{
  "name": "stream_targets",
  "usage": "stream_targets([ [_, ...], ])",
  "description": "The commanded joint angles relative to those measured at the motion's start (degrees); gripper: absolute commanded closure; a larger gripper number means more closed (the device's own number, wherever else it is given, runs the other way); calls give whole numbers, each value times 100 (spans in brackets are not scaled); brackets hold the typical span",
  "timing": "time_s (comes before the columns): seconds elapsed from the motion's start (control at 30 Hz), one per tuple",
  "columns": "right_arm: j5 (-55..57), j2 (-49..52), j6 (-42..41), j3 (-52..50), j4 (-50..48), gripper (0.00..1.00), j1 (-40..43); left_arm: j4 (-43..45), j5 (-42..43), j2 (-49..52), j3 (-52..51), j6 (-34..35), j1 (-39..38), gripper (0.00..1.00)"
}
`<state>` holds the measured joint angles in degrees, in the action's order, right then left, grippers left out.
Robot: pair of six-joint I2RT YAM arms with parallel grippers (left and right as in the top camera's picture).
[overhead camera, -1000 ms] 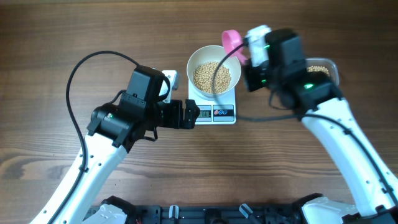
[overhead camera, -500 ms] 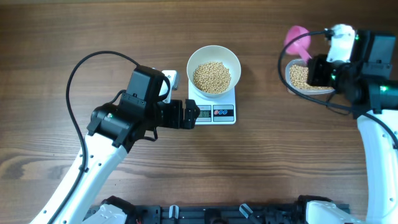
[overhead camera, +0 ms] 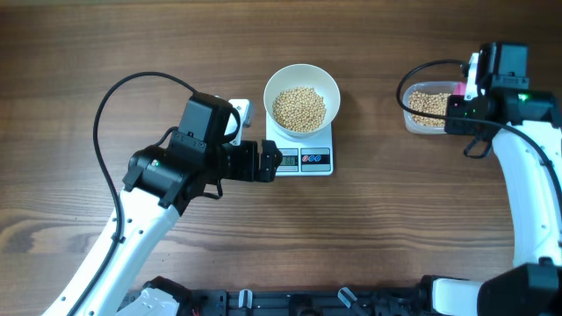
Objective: Scoop item into bowl and weigh 150g on scale
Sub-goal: 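Move the empty scoop back over the soybean tub, then lower the scoop into the tub and drag it through soybeans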
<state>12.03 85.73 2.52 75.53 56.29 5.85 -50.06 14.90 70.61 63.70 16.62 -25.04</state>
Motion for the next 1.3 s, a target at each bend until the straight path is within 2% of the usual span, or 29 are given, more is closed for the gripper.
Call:
stream_targets([
  [0.0, 210, 251, 203, 90, -31, 96, 17, 15, 48, 24, -24, -120, -26, 0],
  [0.17, 184, 492, 254, 90, -63, 96, 15, 13, 50, 24, -24, -120, -26, 0],
  [0.27, -157, 651, 503, 90, -79, 96, 11, 13, 48, 24, -24, -120, -26, 0],
  [0.6, -820, 1034, 507, 90, -72, 96, 11, 13, 50, 24, -24, -120, -26, 0],
  [1.27, -1655, 1038, 308, 92, 96, 96, 68, 13, 48, 24, -24, -120, -26, 0],
])
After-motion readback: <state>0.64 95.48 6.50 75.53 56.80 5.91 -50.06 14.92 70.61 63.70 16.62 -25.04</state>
